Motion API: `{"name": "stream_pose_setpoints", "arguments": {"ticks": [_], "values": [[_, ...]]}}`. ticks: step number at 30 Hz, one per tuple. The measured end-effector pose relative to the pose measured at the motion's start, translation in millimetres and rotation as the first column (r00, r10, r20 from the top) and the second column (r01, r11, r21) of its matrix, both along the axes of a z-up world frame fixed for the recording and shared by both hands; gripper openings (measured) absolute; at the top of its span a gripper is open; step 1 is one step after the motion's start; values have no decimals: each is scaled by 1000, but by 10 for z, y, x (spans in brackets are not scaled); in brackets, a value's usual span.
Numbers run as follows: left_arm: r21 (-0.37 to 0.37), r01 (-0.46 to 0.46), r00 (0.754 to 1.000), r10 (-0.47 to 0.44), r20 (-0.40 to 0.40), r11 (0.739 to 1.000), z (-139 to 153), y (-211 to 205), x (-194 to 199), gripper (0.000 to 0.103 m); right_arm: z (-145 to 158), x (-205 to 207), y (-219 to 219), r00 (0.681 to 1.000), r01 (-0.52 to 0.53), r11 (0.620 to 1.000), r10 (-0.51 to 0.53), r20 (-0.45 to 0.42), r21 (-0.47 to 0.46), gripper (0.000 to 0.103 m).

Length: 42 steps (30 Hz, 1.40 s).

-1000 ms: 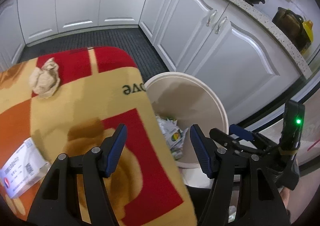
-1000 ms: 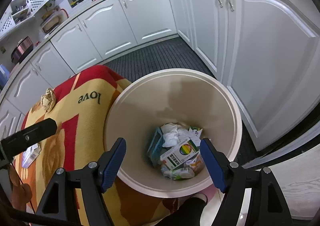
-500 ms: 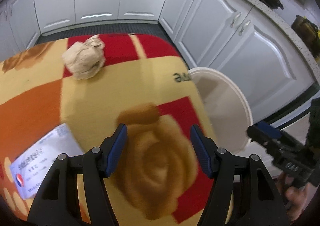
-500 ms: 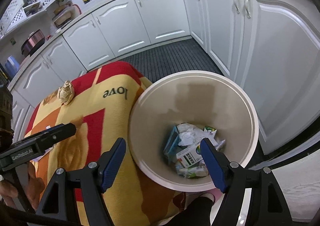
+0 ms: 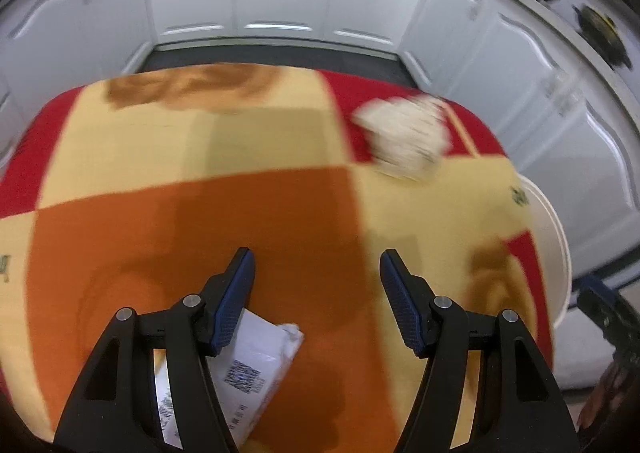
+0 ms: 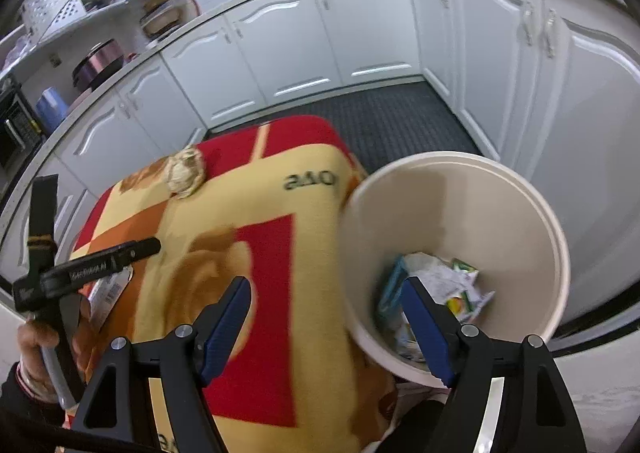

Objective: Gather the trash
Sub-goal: 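Grasp the white pill box with the left tool while the right tool grasps the crumpled paper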

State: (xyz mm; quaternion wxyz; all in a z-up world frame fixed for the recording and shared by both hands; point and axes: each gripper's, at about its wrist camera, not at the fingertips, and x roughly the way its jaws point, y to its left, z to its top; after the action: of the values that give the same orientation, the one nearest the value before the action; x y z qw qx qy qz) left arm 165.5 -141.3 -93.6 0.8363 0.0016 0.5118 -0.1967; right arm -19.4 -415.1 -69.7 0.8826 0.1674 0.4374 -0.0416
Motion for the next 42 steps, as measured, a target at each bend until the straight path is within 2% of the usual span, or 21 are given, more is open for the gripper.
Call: {"name": "stream_pose_setpoints", "arguments": {"ticks": [2, 6, 10, 14, 17, 21, 25, 30, 31, 33, 34, 35, 36, 38, 40, 42], "values": [[-26, -37, 999, 36, -20, 999, 25, 191, 54, 64, -6, 120, 113, 1000, -24, 1000, 24, -1, 17, 75], [-127, -74, 995, 65, -73, 989, 128, 556, 74, 64, -18, 390, 338, 997, -83, 995, 83, 8, 63, 79], [-143, -62, 997, 55, -57, 988, 296, 753, -25, 64, -19, 767, 651, 989, -150, 988, 149, 22, 47, 82], [-106, -20, 999, 18, -28, 994, 408, 865, -176, 64, -52, 1137, 876, 980, -198, 979, 198, 17, 36, 82], [-58, -7, 1000, 6, -6, 998, 387, 952, -280, 71, -71, 1383, 1008, 975, -220, 975, 220, 16, 10, 82], [-19, 38, 999, -38, 9, 999, 282, 1003, -410, 74, -120, 1672, 1118, 976, -216, 975, 216, 4, -45, 86], [28, 90, 996, -90, 0, 996, 117, 936, -522, 75, -223, 1888, 1153, 977, -211, 976, 210, -24, -55, 87], [114, 89, 996, -91, 6, 989, -89, 832, -532, 75, -360, 2017, 1187, 976, -218, 974, 215, -45, -63, 87], [124, 82, 996, -86, 21, 989, -95, 817, -529, 75, -361, 2016, 1181, 976, -215, 974, 213, -39, -65, 86], [135, 70, 996, -76, 39, 988, -99, 786, -524, 74, -347, 1993, 1174, 979, -206, 976, 204, -26, -71, 71], [139, 64, 997, -70, 39, 988, -105, 777, -517, 72, -329, 1975, 1176, 977, -213, 975, 213, -16, -65, 50], [138, 60, 997, -67, 44, 989, -101, 767, -520, 59, -317, 1961, 1178, 976, -220, 974, 219, -15, -63, 40], [141, 64, 996, -72, 51, 988, -88, 755, -523, 45, -303, 1942, 1181, 975, -224, 972, 224, -12, -64, 40], [138, 67, 996, -75, 48, 988, -54, 738, -513, 45, -251, 1845, 1175, 970, -242, 969, 242, 5, -56, 36], [90, 49, 998, -52, 33, 995, -29, 763, -491, 45, -192, 1716, 1171, 967, -253, 966, 254, 23, -51, 36], [73, 31, 998, -34, 44, 997, 6, 761, -499, 45, -131, 1582, 1169, 964, -261, 964, 263, 41, -42, 36]]}}
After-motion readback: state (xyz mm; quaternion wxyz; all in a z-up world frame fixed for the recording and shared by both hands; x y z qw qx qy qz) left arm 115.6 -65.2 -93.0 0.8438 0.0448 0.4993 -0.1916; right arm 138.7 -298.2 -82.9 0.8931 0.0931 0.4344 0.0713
